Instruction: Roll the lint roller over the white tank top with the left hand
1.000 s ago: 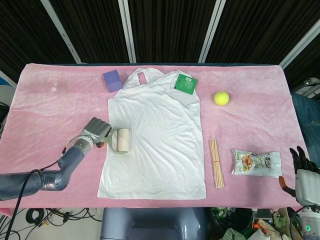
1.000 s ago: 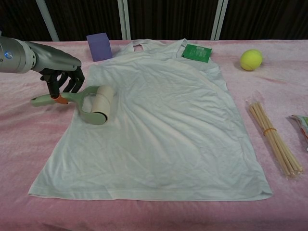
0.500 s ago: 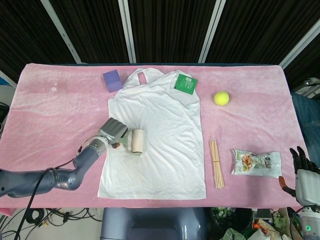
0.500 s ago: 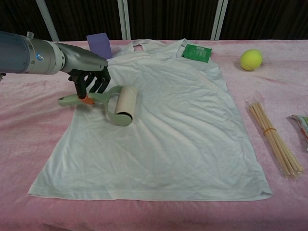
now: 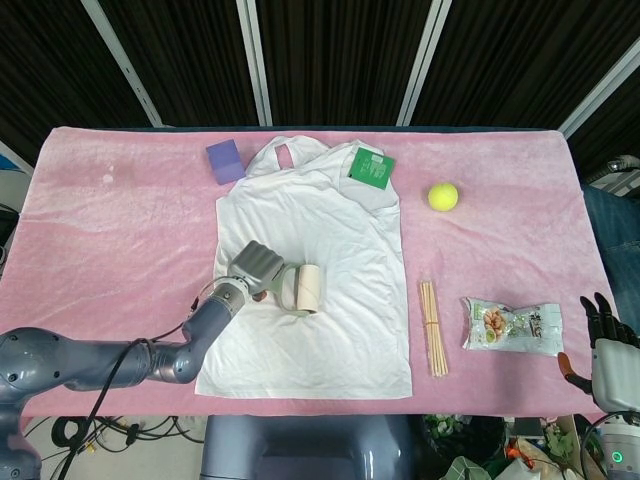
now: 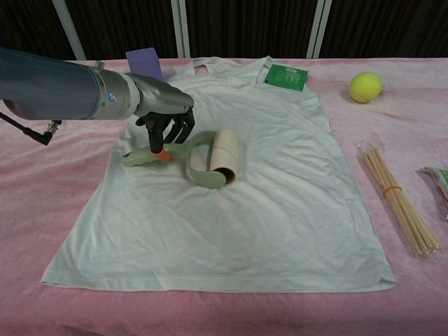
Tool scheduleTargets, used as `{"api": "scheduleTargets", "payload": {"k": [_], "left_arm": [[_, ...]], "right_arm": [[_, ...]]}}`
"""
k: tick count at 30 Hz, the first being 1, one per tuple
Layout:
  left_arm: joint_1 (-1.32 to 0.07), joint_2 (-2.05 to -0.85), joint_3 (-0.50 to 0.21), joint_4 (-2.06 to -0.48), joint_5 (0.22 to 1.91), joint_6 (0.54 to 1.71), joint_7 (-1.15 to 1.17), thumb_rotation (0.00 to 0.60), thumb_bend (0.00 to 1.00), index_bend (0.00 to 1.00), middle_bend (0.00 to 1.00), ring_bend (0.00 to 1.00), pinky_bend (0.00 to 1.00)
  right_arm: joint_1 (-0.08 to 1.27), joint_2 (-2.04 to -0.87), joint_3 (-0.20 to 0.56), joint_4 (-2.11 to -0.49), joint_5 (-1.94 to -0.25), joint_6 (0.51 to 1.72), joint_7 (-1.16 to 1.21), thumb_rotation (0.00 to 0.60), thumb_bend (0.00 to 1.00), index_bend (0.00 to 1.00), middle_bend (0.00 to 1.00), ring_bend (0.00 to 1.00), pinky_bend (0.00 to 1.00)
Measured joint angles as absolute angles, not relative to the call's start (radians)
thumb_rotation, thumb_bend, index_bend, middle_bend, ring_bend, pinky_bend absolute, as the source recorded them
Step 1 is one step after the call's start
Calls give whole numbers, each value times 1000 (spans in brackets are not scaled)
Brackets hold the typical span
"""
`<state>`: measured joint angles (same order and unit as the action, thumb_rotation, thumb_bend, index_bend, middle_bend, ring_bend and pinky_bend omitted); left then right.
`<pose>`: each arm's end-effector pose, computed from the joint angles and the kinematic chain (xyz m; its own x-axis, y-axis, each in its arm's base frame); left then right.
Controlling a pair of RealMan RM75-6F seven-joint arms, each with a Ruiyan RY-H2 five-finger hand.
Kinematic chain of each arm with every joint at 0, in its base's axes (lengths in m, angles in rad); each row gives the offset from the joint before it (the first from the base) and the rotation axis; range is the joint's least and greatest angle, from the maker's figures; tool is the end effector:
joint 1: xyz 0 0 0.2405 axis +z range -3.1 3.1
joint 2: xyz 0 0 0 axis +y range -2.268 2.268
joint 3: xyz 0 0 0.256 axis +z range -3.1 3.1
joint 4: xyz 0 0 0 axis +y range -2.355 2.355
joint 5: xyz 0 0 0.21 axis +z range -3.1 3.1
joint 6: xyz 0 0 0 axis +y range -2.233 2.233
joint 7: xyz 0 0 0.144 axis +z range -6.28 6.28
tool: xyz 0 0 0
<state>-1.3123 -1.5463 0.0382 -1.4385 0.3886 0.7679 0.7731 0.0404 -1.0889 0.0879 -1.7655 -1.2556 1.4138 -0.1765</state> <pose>-0.0757 0.3900 -0.0497 0.7982 0.3481 0.4917 0.6011 -0.5143 -0.6117 -0.3225 -0.1686 0.1600 0.4005 -0.0981 0.9110 -0.8785 0.2416 0.4122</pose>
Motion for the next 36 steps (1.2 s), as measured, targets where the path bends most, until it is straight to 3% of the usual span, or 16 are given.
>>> {"api": "scheduleTargets", "payload": {"k": [14, 28, 36], "left_arm": [[-1232, -1445, 118, -1463, 432, 761, 728, 600, 410, 617, 599, 509, 714], [-1162, -1392, 82, -1473, 557, 763, 604, 600, 410, 623, 600, 509, 715], [-1095, -1298, 83, -1515, 642, 776, 516, 600, 410, 626, 600, 509, 714]], "right_arm": [[41, -1092, 89, -1766, -1252, 1415, -183, 600, 268, 5, 0, 168, 186], [42, -1092, 89, -1765, -1250, 1413, -183, 600, 268, 5, 0, 168, 186], [41, -1093, 90, -1765, -1246, 1415, -188, 600, 268, 5, 0, 168, 186]]}}
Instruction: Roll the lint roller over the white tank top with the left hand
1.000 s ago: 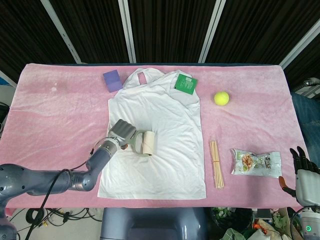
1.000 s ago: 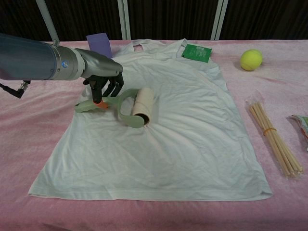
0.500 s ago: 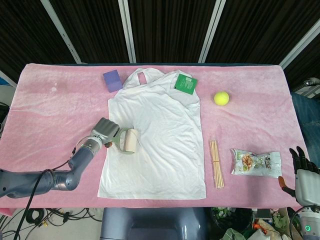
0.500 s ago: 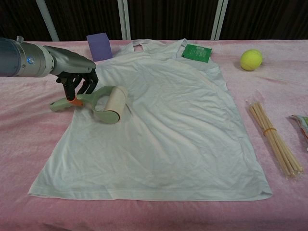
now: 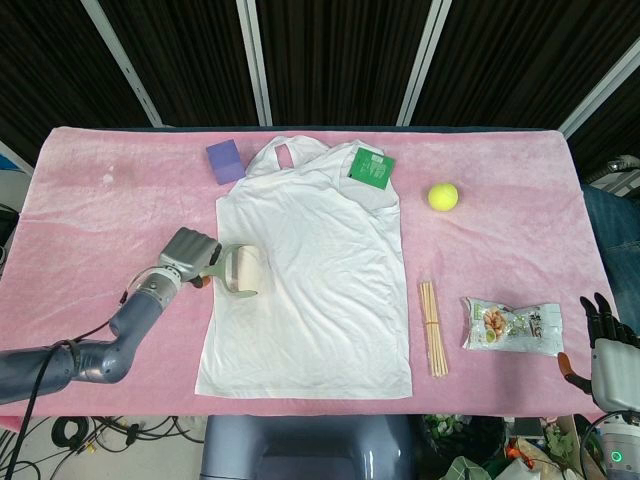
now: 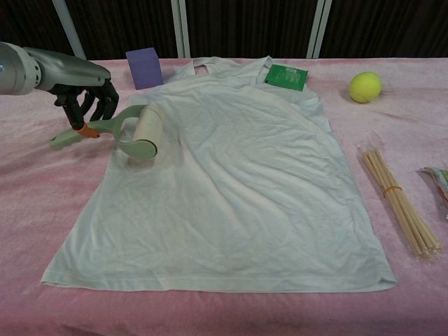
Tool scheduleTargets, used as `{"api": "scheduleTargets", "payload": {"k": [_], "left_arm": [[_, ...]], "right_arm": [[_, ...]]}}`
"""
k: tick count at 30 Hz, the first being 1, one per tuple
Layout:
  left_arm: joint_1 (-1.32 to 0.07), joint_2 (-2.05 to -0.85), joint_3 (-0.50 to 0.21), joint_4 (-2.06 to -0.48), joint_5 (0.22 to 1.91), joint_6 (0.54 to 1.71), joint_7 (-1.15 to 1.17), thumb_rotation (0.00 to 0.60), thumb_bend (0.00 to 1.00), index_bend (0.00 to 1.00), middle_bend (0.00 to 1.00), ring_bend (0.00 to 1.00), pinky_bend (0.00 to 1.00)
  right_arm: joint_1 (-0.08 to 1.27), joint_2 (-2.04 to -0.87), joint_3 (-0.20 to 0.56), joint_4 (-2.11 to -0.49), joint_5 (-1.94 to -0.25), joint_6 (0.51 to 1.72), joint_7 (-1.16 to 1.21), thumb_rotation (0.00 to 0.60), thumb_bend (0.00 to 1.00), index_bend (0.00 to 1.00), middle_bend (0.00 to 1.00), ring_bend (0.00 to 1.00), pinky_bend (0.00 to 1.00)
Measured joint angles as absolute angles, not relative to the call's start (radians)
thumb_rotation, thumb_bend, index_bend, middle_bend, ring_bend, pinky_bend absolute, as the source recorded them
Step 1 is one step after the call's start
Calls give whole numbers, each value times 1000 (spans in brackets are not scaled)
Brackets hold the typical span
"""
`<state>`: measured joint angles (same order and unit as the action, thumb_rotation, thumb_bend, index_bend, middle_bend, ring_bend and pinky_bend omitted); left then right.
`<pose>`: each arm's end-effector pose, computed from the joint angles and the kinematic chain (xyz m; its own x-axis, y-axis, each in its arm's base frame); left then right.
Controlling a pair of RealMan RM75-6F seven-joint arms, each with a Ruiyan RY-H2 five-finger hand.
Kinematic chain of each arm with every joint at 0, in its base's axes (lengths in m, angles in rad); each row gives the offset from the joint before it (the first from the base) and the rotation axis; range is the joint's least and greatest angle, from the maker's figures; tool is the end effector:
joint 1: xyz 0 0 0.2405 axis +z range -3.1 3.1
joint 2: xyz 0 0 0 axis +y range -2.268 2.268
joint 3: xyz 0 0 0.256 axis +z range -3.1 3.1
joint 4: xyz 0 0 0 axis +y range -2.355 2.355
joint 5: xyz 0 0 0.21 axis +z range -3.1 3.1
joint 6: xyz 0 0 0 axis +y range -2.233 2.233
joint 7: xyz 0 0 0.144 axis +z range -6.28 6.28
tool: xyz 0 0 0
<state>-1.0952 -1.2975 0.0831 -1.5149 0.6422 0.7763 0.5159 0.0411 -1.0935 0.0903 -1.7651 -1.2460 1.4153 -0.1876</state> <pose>-0.1638 0.3938 0.0360 0.7198 0.3836 0.5785 0.6935 -0.3599 -0.6242 -0.3231 -0.1690 0.1594 0.4051 -0.0982 0.9090 -0.8743 0.2492 0.4166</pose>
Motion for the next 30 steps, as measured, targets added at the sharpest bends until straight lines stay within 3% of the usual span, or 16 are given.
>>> {"api": "scheduleTargets", "payload": {"k": [15, 26, 30], "left_arm": [[-886, -1168, 168, -1457, 1025, 810, 314, 600, 410, 630, 600, 509, 714], [-792, -1247, 167, -1232, 1250, 840, 102, 600, 409, 623, 598, 506, 714], [-787, -1290, 145, -1177, 1288, 831, 49, 600, 363, 571, 553, 475, 695]], "right_arm": [[40, -1101, 96, -1766, -1231, 1424, -207, 600, 268, 6, 0, 168, 186], [39, -1102, 101, -1767, -1218, 1427, -210, 600, 268, 6, 0, 168, 186], [39, -1100, 103, -1768, -1211, 1425, -210, 600, 267, 6, 0, 168, 186]]}}
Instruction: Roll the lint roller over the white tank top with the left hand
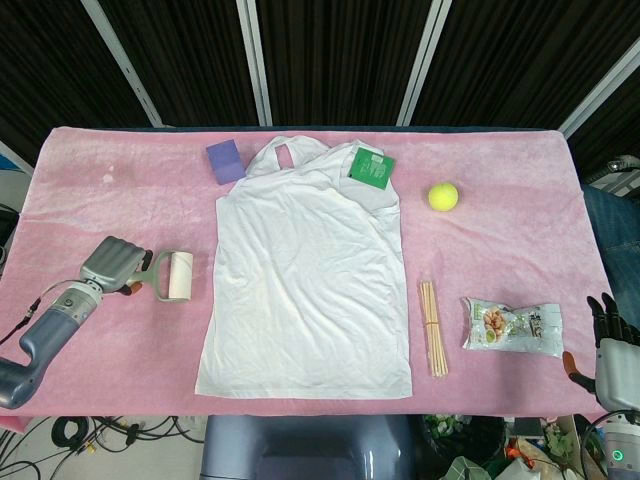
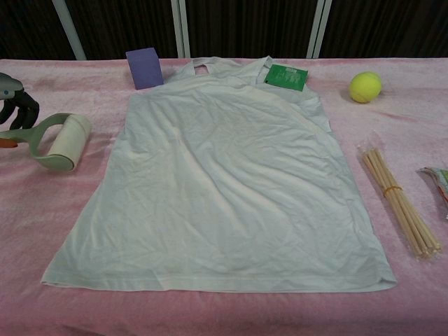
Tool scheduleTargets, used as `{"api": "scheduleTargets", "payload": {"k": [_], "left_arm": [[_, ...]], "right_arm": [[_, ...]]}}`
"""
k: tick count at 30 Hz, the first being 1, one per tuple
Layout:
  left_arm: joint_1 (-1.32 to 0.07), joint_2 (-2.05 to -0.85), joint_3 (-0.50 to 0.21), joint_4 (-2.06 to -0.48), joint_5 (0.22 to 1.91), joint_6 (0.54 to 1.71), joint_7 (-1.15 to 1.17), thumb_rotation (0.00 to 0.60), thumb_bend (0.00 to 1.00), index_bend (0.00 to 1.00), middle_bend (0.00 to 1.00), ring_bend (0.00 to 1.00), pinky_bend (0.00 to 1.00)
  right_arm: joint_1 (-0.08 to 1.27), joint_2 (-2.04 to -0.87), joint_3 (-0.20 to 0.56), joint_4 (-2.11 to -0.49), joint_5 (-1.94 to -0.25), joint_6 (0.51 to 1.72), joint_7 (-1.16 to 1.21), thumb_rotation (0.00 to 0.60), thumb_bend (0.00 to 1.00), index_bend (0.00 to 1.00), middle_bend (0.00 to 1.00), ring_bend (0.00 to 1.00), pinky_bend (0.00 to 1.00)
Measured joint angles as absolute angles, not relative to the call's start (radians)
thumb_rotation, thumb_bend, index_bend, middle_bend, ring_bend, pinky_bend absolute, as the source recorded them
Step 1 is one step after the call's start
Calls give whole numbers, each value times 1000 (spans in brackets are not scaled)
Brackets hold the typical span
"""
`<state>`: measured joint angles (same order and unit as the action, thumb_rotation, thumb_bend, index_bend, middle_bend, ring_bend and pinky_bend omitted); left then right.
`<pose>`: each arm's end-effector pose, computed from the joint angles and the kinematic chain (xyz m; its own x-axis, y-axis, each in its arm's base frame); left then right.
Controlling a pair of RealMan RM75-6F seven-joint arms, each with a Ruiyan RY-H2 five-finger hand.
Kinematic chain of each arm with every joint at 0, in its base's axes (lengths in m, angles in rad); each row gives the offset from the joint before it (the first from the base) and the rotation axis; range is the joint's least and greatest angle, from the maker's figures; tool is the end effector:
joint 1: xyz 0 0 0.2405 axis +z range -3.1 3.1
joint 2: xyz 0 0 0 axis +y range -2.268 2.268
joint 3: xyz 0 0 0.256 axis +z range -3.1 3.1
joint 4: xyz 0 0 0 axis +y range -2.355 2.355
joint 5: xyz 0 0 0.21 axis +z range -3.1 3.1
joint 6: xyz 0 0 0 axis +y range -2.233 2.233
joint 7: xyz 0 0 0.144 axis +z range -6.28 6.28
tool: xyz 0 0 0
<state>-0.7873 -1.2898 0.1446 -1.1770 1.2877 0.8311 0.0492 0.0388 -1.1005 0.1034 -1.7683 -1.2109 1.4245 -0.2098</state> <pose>-0.2839 0.3726 0.0789 0.7655 0.3074 0.5653 0.6434 -0.3820 -0.6634 -0.3256 -0.1698 0.1610 0.4111 -0.0889 0.9072 -0.8628 0.2832 0.4188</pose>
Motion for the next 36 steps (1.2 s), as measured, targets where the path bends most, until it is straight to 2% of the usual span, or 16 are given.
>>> {"api": "scheduleTargets", "payload": {"k": [4, 6, 10, 12, 15, 17, 25, 28, 31, 36], "left_arm": [[-790, -1311, 134, -1150, 1306, 800, 31, 600, 238, 447, 457, 393, 635], [-795, -1312, 132, -1147, 1299, 765, 45, 600, 179, 371, 414, 341, 567], [-802, -1307, 120, -1159, 1260, 717, 102, 600, 145, 280, 346, 239, 435], [-804, -1302, 109, -1172, 1240, 712, 131, 600, 128, 233, 264, 160, 349], [-806, -1292, 96, -1195, 1218, 713, 169, 600, 120, 191, 135, 92, 282], [-807, -1281, 87, -1214, 1197, 715, 201, 600, 107, 180, 92, 81, 270], [-805, -1182, 61, -1401, 1099, 731, 292, 600, 110, 183, 92, 60, 245], [-793, -1111, 55, -1535, 1061, 786, 341, 600, 130, 183, 100, 60, 245], [-762, -1042, 49, -1678, 1039, 891, 376, 600, 129, 183, 104, 60, 238], [-645, -968, 53, -1807, 1104, 1140, 361, 600, 130, 192, 116, 61, 211]], "right_arm": [[38, -1100, 105, -1770, -1208, 1426, -208, 600, 268, 5, 0, 168, 186], [38, -1099, 105, -1772, -1205, 1425, -207, 600, 267, 5, 0, 168, 186], [38, -1098, 106, -1774, -1203, 1424, -207, 600, 268, 5, 0, 169, 187], [38, -1099, 105, -1775, -1203, 1424, -207, 600, 268, 5, 0, 168, 187], [38, -1099, 104, -1777, -1205, 1423, -208, 600, 268, 6, 0, 168, 187], [38, -1099, 104, -1777, -1205, 1423, -209, 600, 268, 5, 0, 168, 187], [38, -1097, 103, -1777, -1208, 1422, -206, 600, 268, 5, 0, 168, 187], [39, -1097, 102, -1776, -1212, 1423, -206, 600, 268, 5, 0, 168, 187], [39, -1096, 99, -1775, -1222, 1425, -208, 600, 268, 4, 0, 168, 187], [40, -1095, 93, -1769, -1244, 1426, -208, 600, 268, 4, 0, 168, 187]]}}
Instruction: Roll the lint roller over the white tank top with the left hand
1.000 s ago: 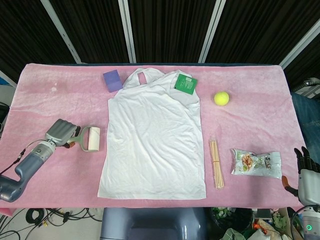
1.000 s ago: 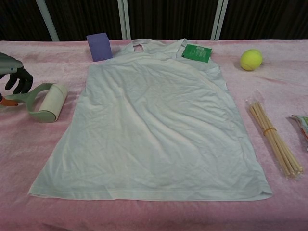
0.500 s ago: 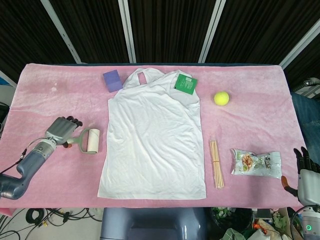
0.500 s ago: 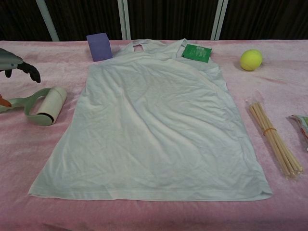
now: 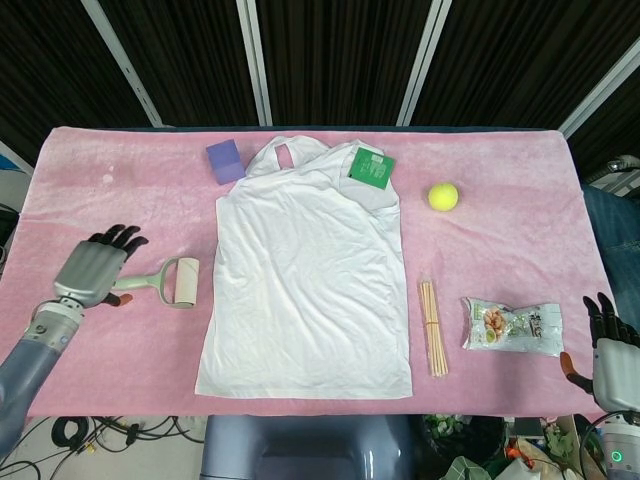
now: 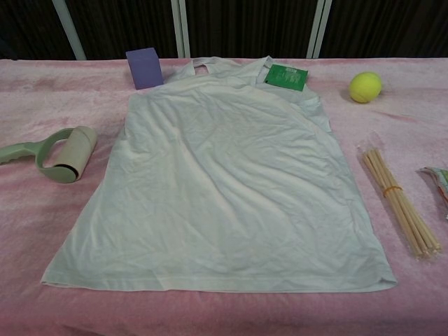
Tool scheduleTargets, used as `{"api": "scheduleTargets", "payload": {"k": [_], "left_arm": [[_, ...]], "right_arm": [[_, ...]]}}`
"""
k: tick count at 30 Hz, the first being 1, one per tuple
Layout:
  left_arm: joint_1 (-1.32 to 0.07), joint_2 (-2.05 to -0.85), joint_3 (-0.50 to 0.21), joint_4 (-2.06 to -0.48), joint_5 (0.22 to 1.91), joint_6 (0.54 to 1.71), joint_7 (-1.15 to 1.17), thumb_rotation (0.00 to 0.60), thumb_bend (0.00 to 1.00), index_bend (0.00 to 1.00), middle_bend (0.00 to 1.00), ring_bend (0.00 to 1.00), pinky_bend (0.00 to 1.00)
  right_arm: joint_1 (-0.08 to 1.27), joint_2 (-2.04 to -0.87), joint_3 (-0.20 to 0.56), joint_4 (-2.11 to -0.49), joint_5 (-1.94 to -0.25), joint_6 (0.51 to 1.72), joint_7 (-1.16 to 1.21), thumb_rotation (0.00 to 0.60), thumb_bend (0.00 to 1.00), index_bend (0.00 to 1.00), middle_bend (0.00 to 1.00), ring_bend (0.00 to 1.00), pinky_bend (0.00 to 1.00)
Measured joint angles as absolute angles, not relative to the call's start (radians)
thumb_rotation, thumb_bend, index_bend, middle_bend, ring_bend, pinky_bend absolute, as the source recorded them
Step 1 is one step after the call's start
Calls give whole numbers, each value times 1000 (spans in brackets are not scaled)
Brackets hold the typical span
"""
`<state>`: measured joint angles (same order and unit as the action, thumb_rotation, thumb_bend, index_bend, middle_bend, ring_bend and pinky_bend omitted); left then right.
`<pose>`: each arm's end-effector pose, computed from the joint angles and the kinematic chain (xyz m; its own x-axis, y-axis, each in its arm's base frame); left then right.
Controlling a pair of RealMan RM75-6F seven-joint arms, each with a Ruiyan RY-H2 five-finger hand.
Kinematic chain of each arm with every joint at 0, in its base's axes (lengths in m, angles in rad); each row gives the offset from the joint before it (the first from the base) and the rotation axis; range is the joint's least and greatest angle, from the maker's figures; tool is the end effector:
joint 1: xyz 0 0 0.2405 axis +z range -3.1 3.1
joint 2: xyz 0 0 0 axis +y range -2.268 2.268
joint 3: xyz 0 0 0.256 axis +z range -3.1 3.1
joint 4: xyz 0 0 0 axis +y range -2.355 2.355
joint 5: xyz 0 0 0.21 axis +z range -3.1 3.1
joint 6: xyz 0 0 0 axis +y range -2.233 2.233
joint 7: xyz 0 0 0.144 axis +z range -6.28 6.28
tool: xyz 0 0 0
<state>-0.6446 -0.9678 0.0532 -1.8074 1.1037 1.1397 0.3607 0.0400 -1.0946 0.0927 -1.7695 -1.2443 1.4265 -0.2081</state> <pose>-0.2313 0.3014 0.1498 0.6667 0.1906 0.7206 0.7449 -0.2048 -0.6350 -0.3220 -0.1692 0.1605 0.4206 -0.0913 0.9026 -0.8673 0.2514 0.4296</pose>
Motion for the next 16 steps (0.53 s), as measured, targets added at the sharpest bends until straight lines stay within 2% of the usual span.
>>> {"api": "scheduleTargets", "payload": {"k": [4, 6, 10, 16], "left_arm": [[-504, -946, 87, -1838, 1246, 1328, 274, 600, 129, 194, 119, 59, 164], [-423, -947, 117, -1829, 1329, 1396, 210, 600, 129, 194, 118, 36, 90], [-310, -971, 160, -1774, 1414, 1475, 112, 600, 130, 196, 107, 0, 29], [-251, -1028, 156, -1685, 1456, 1530, 16, 600, 130, 203, 111, 0, 23]], "right_arm": [[42, -1091, 85, -1762, -1272, 1425, -204, 600, 268, 4, 0, 168, 186], [43, -1088, 79, -1755, -1294, 1427, -203, 600, 268, 4, 0, 167, 186], [45, -1087, 69, -1740, -1335, 1433, -202, 600, 268, 4, 0, 167, 186], [46, -1084, 61, -1732, -1351, 1432, -189, 600, 268, 4, 0, 167, 186]]}}
